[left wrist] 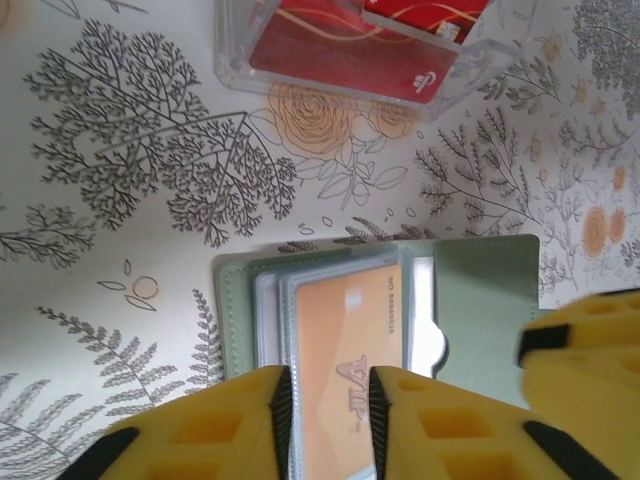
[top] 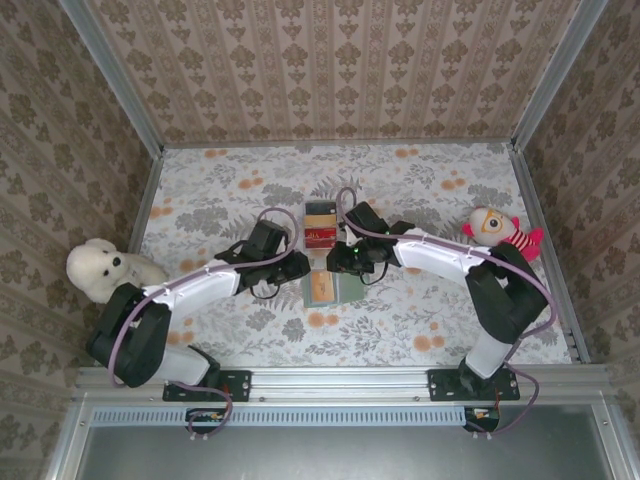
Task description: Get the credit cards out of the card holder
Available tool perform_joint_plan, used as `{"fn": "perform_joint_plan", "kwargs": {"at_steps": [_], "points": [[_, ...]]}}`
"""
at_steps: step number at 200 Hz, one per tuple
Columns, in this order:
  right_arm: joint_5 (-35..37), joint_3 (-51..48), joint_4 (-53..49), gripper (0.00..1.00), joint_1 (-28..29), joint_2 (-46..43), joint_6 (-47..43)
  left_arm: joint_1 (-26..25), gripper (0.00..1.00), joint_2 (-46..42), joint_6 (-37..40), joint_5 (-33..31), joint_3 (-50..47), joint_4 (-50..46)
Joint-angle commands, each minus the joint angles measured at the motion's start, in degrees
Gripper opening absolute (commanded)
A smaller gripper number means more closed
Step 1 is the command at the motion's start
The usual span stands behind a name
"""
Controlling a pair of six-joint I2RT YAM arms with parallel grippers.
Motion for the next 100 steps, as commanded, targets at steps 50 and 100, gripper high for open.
{"fn": "perform_joint_plan", "kwargs": {"at_steps": [50,100], "points": [[-1.1,-1.2,0.8,0.22,0.0,4.8,1.0,-1.8,0.17,6.0,-1.0,5.4,1.7,3.5],[0.1,-1.0,-0.2,0.23,0.0,6.4,0.3,-2.1,0.12,8.9,-3.7,3.7,0.1,6.1]]}}
